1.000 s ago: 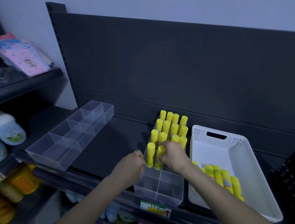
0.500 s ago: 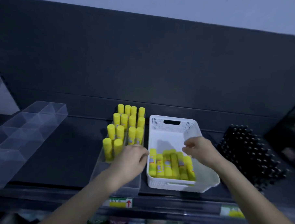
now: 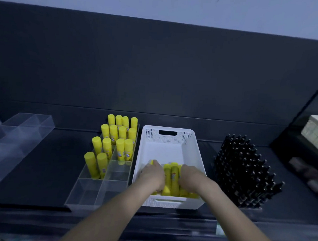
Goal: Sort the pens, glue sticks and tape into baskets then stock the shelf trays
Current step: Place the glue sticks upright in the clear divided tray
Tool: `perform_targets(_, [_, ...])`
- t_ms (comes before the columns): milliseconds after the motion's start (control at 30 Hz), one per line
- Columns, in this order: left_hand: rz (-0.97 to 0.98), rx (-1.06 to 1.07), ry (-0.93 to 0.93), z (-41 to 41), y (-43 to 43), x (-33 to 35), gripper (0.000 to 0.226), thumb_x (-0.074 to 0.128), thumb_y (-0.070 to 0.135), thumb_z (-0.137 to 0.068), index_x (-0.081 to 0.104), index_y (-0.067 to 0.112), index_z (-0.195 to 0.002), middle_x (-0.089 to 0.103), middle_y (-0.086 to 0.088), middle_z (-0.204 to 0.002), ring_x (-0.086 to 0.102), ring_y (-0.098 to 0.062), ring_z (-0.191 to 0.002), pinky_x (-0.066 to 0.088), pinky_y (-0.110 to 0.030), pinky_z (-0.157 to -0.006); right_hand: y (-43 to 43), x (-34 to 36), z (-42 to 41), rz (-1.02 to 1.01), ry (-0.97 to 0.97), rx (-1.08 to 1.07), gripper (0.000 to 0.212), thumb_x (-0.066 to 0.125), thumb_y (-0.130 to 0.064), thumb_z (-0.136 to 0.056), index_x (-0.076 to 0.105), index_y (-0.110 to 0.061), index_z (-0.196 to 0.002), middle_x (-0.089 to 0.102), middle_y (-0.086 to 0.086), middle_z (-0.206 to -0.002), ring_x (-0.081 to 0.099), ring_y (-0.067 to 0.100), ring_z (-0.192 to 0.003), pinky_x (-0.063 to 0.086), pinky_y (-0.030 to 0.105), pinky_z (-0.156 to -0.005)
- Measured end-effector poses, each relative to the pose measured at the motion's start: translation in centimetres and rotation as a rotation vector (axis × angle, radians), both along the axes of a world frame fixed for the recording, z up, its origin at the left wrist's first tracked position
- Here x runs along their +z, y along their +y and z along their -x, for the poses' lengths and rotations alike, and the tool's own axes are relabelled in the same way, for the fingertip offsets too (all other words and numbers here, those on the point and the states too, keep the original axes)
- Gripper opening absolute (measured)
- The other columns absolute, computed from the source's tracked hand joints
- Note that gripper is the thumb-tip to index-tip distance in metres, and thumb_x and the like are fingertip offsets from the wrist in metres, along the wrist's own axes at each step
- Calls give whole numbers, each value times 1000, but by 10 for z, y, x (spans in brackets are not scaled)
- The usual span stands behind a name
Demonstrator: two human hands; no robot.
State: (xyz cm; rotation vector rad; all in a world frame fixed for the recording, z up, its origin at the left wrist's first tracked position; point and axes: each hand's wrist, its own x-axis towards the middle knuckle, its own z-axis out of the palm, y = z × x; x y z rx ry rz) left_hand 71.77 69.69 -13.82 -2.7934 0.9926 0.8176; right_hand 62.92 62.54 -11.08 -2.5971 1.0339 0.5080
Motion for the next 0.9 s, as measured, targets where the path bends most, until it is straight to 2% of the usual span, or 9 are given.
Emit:
perform_targets(100, [73, 108, 41, -8, -3, -7, 88, 62, 14, -83, 2, -2, -146, 31, -20, -145, 37, -35, -132, 40, -40, -102, -2, -8, -7, 120, -63, 34, 31, 34, -14, -96, 51, -5, -120, 53, 15, -129, 51, 31, -118, 42, 32, -92])
perform_targets(200, [142, 121, 35, -13, -4, -4, 66, 70, 19, -78, 35, -1, -130, 51, -13, -128, 53, -30, -118, 48, -34, -86, -7, -17, -9, 141, -103, 16, 33, 37, -20, -95, 52, -7, -122, 47, 16, -129, 48, 34, -118, 38, 33, -97])
perform_targets(267, [196, 91, -9, -15, -2, -2, 54, 72, 19, -77, 44, 1, -119, 54, -11, -122, 55, -29, -114, 48, -33, -83, -10, -19, -9, 120, -162, -16, 31, 43, -22, -93, 54, -8, -118, 47, 15, -125, 49, 34, -115, 39, 33, -95])
perform_targets(433, [506, 146, -13, -20, 5, 7, 25, 72, 21, -73, 60, 7, -90, 64, -9, -92, 62, -27, -89, 44, -30, -66, 0, -18, -15, -10, -225, 35, 32, 58, -47, -83, 56, -16, -74, 59, 11, -107, 57, 28, -107, 41, 29, -77])
perform_targets(533, [767, 229, 93, -29, 19, 20, 28, 76, 18, -71, 50, 10, -63, 49, -2, -64, 49, -21, -67, 33, -28, -53, 13, -20, -24, 38, -133, 130, 37, 64, -45, -79, 61, -14, -99, 59, 7, -119, 56, 25, -113, 46, 32, -87])
perform_targets(600, [939, 308, 256, -36, 33, 34, 20, 78, 14, -70, 62, 2, -71, 57, -9, -67, 52, -22, -66, 43, -28, -59, 18, -20, -29, 105, -84, 151, 43, 62, -36, -81, 56, -12, -116, 55, 7, -124, 53, 25, -118, 46, 34, -91])
perform_targets(667, [1061, 369, 394, -42, 53, 48, 23, 79, 12, -69, 67, -1, -84, 66, -15, -78, 60, -25, -71, 53, -39, -70, 18, -17, -32, 89, -103, 97, 37, 59, -37, -82, 58, -14, -111, 57, 5, -122, 53, 25, -117, 44, 34, -90])
perform_targets(767, [1140, 409, 457, -52, 87, 59, 11, 76, 7, -73, 68, 5, -81, 69, -10, -78, 64, -22, -72, 55, -35, -68, 6, 0, -26, -84, -287, -18, 20, 59, -33, -80, 52, -17, -71, 58, 0, -77, 58, 22, -84, 37, 27, -60])
perform_targets(900, [1186, 404, 480, -63, 125, 62, 9, 75, 5, -73, 68, 10, -74, 70, 6, -63, 66, -11, -63, 52, -26, -58, 2, 27, -13, -557, -616, -91, 14, 60, -15, -86, 55, -14, -74, 54, -1, -66, 50, 11, -56, 37, 18, -49])
